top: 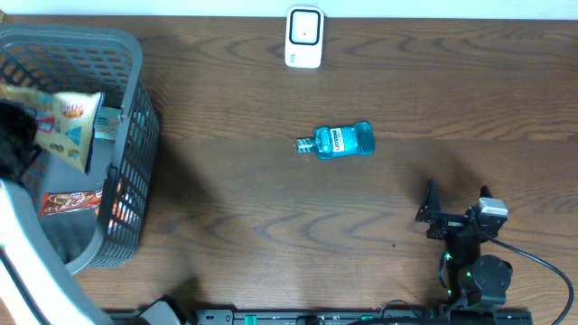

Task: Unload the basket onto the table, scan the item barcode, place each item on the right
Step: 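Lift the white-and-yellow snack bag and carry it beside the bottle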

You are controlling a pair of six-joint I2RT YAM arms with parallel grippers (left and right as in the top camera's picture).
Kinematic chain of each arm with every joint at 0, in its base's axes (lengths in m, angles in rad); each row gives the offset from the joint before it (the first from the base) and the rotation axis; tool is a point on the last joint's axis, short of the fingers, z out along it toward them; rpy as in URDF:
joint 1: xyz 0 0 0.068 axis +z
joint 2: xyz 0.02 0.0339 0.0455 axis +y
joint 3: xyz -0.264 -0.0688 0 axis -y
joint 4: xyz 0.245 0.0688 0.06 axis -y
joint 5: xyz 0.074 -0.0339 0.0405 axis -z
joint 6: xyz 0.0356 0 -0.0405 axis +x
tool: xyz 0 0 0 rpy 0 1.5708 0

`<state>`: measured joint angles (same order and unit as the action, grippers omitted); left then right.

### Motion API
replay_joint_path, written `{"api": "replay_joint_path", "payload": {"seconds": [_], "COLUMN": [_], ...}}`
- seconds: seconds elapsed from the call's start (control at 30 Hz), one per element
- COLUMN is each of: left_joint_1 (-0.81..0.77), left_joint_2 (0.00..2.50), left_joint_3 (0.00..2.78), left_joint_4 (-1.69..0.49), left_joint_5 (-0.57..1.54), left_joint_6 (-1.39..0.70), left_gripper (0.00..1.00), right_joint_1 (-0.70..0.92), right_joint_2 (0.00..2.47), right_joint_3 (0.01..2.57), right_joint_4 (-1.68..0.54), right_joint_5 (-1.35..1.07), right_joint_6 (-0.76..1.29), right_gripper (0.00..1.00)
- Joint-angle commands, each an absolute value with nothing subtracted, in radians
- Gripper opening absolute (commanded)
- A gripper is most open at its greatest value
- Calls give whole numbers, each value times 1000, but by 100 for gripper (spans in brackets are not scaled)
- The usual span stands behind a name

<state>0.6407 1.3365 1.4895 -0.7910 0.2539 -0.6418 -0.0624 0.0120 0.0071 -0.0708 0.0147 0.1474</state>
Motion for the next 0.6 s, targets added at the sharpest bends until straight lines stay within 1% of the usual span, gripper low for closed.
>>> {"api": "replay_joint_path", "payload": {"seconds": [0.0, 0.13, 0.2, 0.37, 0.5, 0.57], "left_joint_1": [612, 515, 440, 187, -30, -105], "left_joint_2": [1250, 1165, 1142, 1145, 1200, 1234], "left_joint_3": [1506, 1505, 1505, 1487, 1446, 1427], "left_joint_4": [-767, -760, -761, -779, -780, -791], "left_joint_5": [506, 535, 535, 532, 529, 509], "left_joint_6": [-629, -629, -628, -608, -521, -516], "left_gripper": [7, 7, 8, 7, 7, 7], "right_joint_1": [-66, -66, -66, -66, -66, -66], "right_joint_2": [7, 7, 7, 7, 7, 7], "right_joint_3": [6, 6, 6, 6, 6, 6], "right_joint_4": [-75, -75, -74, -75, -75, -75], "right_joint_5": [12, 12, 12, 12, 12, 12], "right_joint_6": [133, 133, 133, 133, 133, 133], "right_gripper": [99, 99, 99, 99, 99, 99]}}
